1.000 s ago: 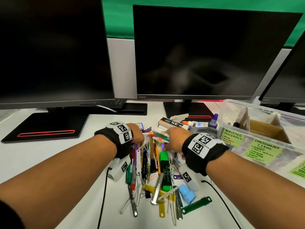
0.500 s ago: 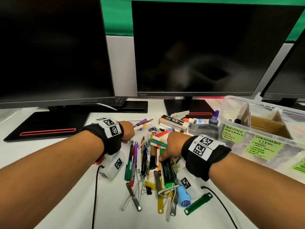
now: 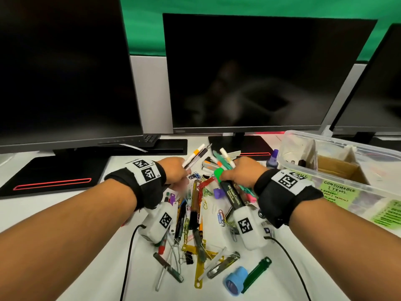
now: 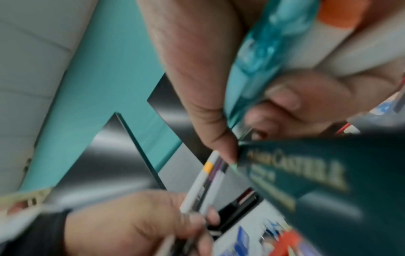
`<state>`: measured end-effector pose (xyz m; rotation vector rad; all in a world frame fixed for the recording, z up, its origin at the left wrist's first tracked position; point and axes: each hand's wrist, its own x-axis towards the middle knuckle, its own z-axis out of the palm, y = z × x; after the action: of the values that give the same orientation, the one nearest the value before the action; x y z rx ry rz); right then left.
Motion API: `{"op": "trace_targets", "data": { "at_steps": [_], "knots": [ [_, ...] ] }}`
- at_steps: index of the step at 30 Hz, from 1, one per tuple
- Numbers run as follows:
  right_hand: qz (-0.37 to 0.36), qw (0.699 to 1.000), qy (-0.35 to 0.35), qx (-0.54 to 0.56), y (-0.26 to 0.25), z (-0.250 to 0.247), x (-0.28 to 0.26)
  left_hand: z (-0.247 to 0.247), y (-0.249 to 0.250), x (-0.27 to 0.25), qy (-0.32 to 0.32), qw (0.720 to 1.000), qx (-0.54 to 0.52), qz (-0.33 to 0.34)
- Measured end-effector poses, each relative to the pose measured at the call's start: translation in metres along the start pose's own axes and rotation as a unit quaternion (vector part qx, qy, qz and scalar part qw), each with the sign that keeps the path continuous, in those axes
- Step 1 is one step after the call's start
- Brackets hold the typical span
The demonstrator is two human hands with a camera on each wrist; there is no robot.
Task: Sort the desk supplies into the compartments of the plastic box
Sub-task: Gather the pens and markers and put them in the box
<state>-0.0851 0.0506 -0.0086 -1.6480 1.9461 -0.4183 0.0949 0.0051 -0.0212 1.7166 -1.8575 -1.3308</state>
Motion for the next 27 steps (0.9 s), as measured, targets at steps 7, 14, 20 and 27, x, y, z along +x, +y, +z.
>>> {"op": "trace_targets", "data": {
  "at_steps": [7, 14, 20, 27],
  "knots": [
    [0.02, 0.968, 0.153, 0.198, 0.016, -0.074, 0.005, 0.012, 0.003, 0.004, -0.014, 1.0, 0.02, 0.008],
    [0.089, 0.969, 0.226, 0.052, 0.053, -0.143, -0.001, 0.017, 0.005, 0.01, -0.008, 0.997, 0.07, 0.026],
    [0.16, 0.978, 0.131, 0.011, 0.056, -0.131, 0.0, 0.024, 0.016, 0.007, -0.003, 0.991, 0.126, 0.054],
    [0.128, 0.979, 0.157, -0.016, 0.053, -0.124, -0.003, 0.035, 0.037, -0.002, -0.029, 0.998, 0.017, 0.058]
  ]
}}
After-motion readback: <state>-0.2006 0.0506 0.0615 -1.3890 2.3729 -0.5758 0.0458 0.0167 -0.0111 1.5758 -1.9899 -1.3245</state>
